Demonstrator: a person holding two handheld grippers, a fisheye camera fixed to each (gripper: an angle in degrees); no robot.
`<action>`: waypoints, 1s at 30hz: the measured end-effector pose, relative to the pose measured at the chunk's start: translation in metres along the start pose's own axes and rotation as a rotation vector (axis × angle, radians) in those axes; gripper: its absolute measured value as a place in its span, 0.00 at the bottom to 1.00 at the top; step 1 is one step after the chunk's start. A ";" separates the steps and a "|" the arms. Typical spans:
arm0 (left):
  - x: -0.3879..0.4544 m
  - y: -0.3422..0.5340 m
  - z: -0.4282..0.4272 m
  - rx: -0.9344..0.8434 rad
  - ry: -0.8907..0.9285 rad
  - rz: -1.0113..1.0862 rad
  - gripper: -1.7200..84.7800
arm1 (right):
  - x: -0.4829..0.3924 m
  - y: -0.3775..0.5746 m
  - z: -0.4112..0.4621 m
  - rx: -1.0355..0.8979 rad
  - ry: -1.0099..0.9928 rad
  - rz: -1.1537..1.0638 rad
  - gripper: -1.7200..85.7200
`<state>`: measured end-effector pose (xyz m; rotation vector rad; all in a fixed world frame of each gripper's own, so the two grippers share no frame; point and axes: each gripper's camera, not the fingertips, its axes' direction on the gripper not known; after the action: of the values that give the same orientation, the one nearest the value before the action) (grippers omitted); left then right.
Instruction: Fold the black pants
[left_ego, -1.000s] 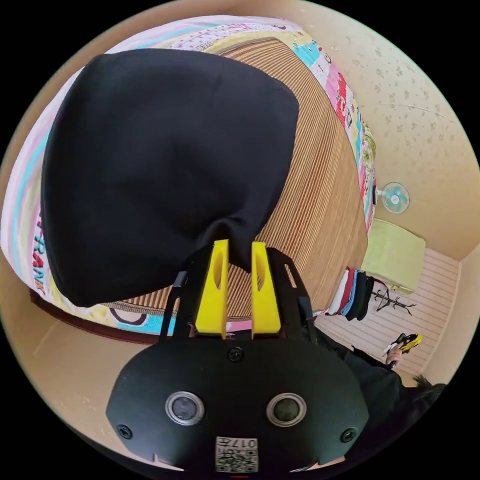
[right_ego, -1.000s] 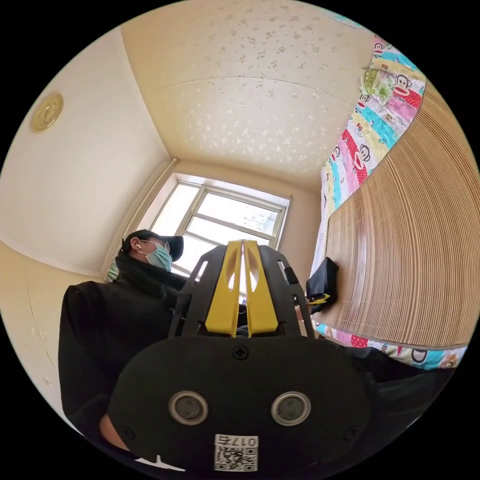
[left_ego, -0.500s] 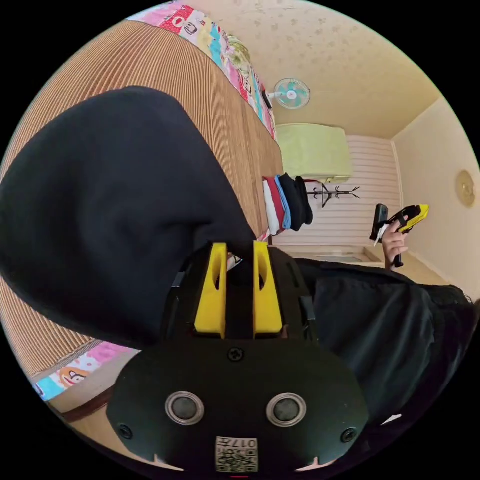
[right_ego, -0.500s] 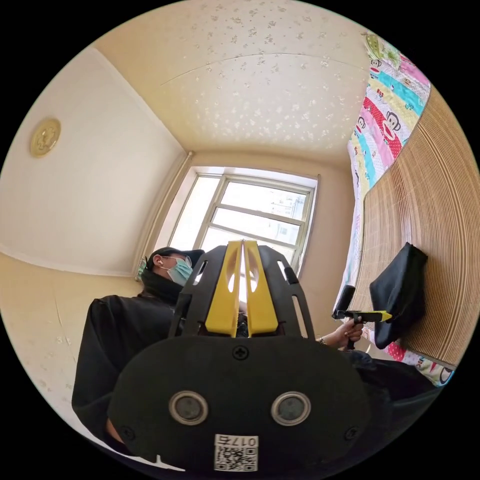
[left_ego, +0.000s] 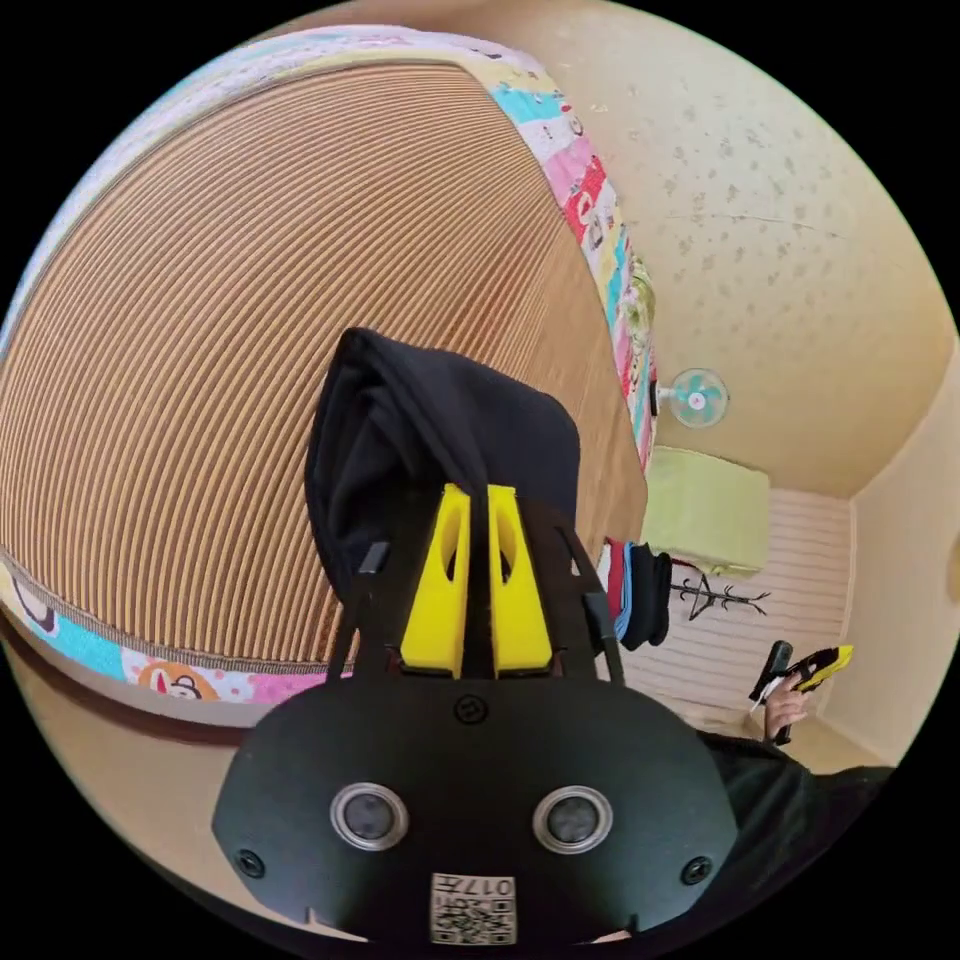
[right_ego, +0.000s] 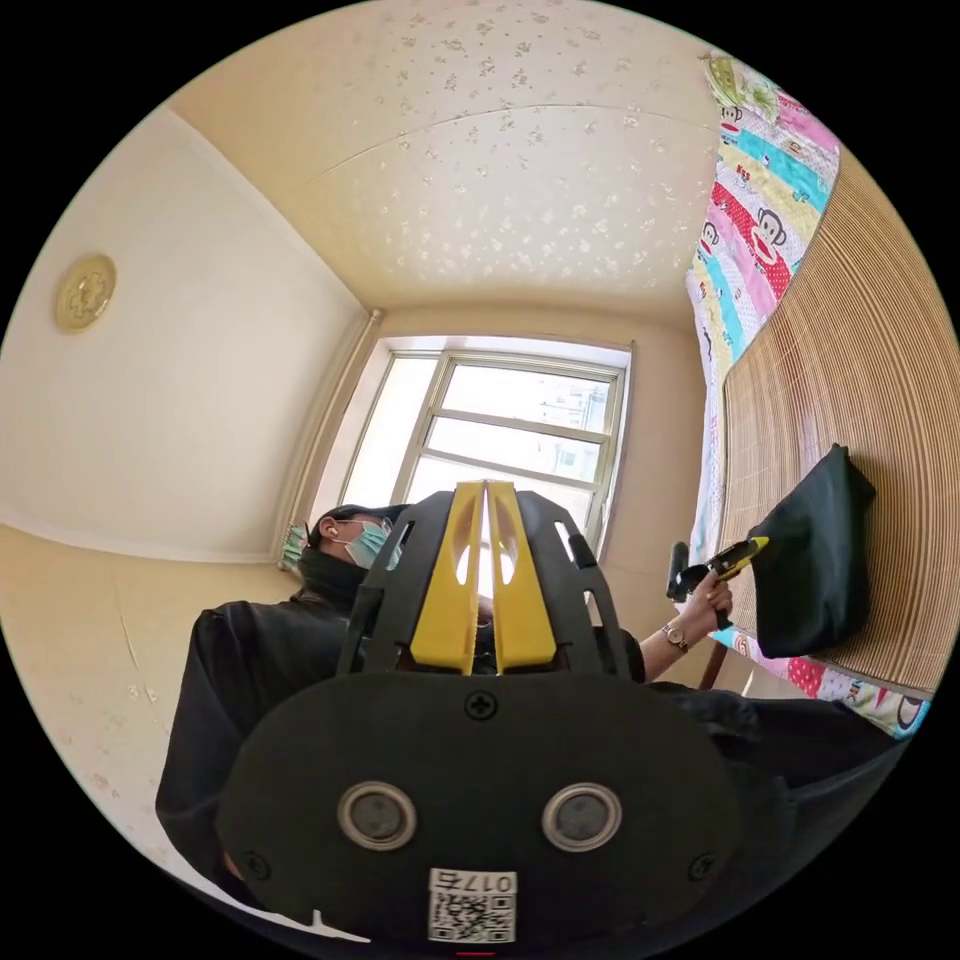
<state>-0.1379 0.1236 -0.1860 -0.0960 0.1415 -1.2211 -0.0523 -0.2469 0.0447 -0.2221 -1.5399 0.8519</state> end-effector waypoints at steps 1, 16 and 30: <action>0.044 0.004 -0.008 0.029 0.039 0.147 0.05 | -0.002 -0.002 0.001 -0.005 0.020 -0.006 0.03; 0.266 0.223 0.141 -0.507 -0.033 0.974 0.06 | 0.188 -0.114 0.213 -0.845 0.978 0.053 0.16; 0.217 0.245 0.127 -0.433 0.142 0.629 0.11 | 0.346 -0.097 0.208 -0.803 0.950 0.438 0.09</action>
<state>0.1824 0.0026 -0.1094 -0.3167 0.5200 -0.5534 -0.2749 -0.1857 0.3904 -1.3756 -0.8340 0.2887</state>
